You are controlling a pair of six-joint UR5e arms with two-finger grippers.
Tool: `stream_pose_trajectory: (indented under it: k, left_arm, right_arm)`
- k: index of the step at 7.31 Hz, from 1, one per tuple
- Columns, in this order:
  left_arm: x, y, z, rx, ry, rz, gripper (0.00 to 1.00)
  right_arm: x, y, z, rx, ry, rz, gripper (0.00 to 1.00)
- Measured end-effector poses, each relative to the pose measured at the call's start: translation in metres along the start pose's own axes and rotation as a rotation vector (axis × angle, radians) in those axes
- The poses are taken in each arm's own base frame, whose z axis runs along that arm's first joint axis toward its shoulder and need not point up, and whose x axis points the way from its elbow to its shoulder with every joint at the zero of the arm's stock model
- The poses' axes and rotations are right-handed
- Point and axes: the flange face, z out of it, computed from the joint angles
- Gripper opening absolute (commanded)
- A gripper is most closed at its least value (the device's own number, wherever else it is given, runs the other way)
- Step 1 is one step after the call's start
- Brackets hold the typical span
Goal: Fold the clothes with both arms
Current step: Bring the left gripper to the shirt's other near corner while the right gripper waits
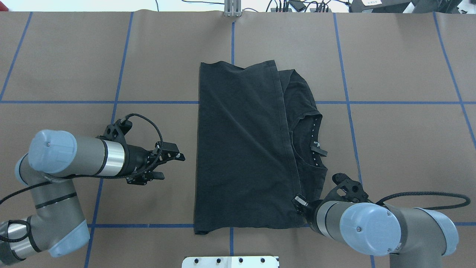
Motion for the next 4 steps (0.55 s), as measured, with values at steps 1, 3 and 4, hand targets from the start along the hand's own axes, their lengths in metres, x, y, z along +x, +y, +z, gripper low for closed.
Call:
stream_pose_trajectory:
  k: [1,3,4]
  left_arm:
    - [-0.004,0.02,0.012,-0.014,-0.025,-0.033,0.85]
    - [-0.012,0.056,0.03,-0.049,-0.052,-0.065,0.78]
    - [-0.017,0.071,0.037,-0.058,-0.06,-0.067,0.77]
  right_arm:
    - [0.001,0.001,0.0,-0.001,0.001,-0.002,0.0]
    - [0.001,0.002,0.0,-0.003,0.002,-0.003,0.0]
    - [0.001,0.002,0.0,-0.004,0.001,-0.002,0.0]
